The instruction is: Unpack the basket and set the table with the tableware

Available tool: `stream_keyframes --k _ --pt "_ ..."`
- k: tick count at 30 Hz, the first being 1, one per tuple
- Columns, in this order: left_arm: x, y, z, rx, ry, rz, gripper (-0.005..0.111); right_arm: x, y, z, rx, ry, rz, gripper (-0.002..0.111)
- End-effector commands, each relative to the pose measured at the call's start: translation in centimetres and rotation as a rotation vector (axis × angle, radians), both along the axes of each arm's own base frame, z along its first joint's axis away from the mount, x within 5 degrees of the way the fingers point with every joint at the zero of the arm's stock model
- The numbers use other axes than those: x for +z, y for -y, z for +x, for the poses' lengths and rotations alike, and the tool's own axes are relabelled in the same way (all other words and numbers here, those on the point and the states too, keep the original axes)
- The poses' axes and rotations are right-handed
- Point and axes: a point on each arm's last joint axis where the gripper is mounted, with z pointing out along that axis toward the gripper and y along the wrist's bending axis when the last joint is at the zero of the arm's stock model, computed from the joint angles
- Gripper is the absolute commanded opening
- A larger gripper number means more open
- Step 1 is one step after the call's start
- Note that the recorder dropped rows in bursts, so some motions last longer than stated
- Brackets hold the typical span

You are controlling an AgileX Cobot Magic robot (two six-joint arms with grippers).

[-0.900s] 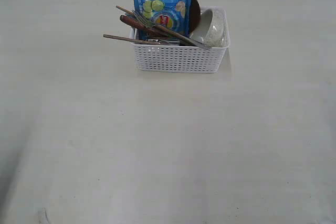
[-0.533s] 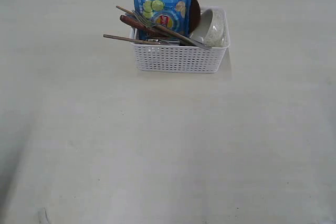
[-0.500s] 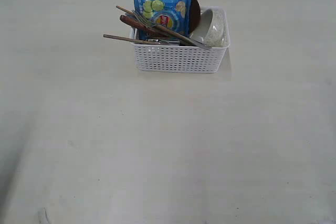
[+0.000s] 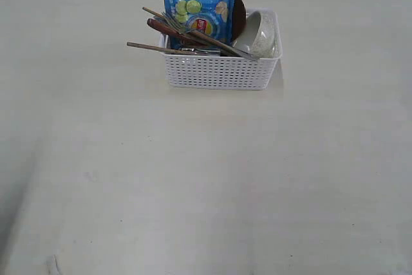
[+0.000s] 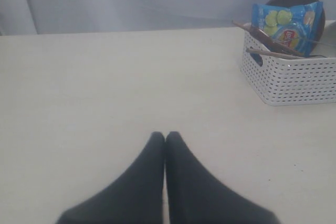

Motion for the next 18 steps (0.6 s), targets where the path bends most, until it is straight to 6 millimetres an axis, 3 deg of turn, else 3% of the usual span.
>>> stream_keyframes --k 1,2,3,4,5,8,10,12,18 --pt "0.0 0.0 0.0 -0.004 0.011 0.002 0.0 2.5 -1.8 8.2 0.074 -0.375 -0.044 0.0" --pt "0.0 0.0 0.0 -0.004 0.011 0.002 0.0 2.2 -2.5 9.6 0.096 -0.473 -0.069 0.0" --pt "0.0 0.0 0.0 -0.004 0.011 0.002 0.0 1.0 -4.6 12.9 0.157 -0.694 -0.146 0.0" --pt "0.0 0.0 0.0 -0.004 0.011 0.002 0.0 0.3 -5.6 14.0 0.187 -0.782 -0.175 0.0" --pt "0.0 0.0 0.0 -0.004 0.011 0.002 0.0 -1.5 -7.9 16.2 0.235 -0.99 -0.251 0.0" --pt "0.0 0.0 0.0 -0.004 0.011 0.002 0.0 -4.5 -11.9 19.3 0.292 -1.267 -0.37 0.0" --pt "0.0 0.0 0.0 -0.004 0.011 0.002 0.0 -5.4 -14.3 21.0 0.331 -1.292 -0.408 0.0" --pt "0.0 0.0 0.0 -0.004 0.011 0.002 0.0 -5.1 -16.2 22.1 0.378 -1.265 -0.39 0.0" --pt "0.0 0.0 0.0 -0.004 0.011 0.002 0.0 -3.7 -21.7 22.9 0.576 -1.122 -0.534 0.0"
